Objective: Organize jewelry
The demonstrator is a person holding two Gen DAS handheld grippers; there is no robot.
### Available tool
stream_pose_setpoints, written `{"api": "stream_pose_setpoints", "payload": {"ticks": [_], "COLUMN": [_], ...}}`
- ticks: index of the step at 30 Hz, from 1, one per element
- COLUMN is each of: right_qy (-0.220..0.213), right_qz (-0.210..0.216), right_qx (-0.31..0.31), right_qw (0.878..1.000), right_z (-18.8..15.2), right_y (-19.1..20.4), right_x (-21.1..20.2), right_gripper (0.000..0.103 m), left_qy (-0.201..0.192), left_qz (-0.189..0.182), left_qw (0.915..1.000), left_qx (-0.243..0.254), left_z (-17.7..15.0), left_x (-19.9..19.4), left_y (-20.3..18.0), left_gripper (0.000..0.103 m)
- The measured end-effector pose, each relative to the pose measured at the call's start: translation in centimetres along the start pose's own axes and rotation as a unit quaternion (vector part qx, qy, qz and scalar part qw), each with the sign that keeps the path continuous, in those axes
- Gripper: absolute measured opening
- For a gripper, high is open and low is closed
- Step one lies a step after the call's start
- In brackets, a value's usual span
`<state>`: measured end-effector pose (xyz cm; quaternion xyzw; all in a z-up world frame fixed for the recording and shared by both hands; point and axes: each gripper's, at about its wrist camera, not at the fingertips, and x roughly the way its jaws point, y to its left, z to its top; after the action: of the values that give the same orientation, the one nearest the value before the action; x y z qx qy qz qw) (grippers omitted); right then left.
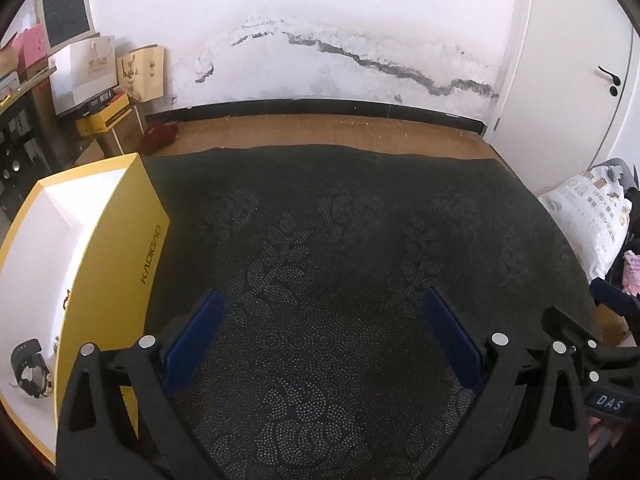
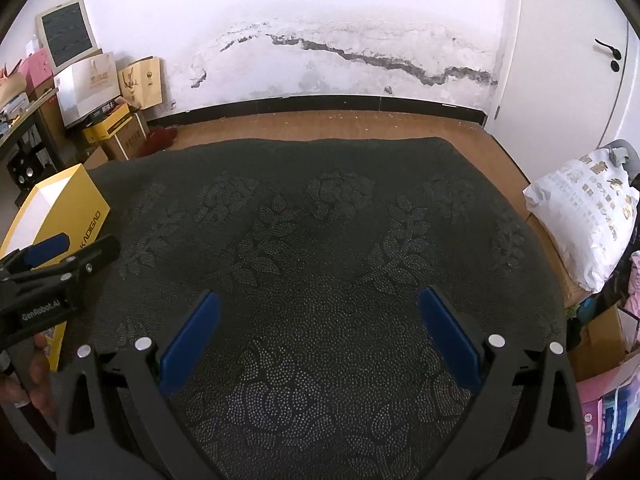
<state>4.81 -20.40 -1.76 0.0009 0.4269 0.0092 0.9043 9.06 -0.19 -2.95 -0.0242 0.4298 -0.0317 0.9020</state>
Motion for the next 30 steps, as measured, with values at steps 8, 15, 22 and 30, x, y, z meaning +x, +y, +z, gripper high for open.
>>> {"api": "stream_pose_setpoints", "payload": {"ticks": [8,15,22,30], "right_qy": [0.002,0.004,0.004,0.005], "right_qz": [0.002,0.002,0.003,0.002], "right_qx": [-0.002,-0.002,-0.005,-0.007], "right_qw": [1.000,1.000,1.000,1.000], "right_z": [0.0,0.2,0.2,0.1], "right_y": [0.2,0.3,0.7,0.9], "right_x": [0.2,0.4,0.6,0.7], "right_gripper": [0.096,0.096,0.096,0.096], "left_qy": [0.005,0.003,0.004,0.003], "left_qz": [0.003,0.004,0.006,0.006], "left_qw": [1.0000,1.0000,1.0000,1.0000], "left_qx": [0.003,0.004,0.002,0.002], "left_z": [0.1,0.1,-0.1,0.0], "left_x": [0.3,0.2,0.2,0.2], "left_y": [0.0,0.2,0.7,0.8], "left_gripper": [0.097,0.097,0.097,0.097]}}
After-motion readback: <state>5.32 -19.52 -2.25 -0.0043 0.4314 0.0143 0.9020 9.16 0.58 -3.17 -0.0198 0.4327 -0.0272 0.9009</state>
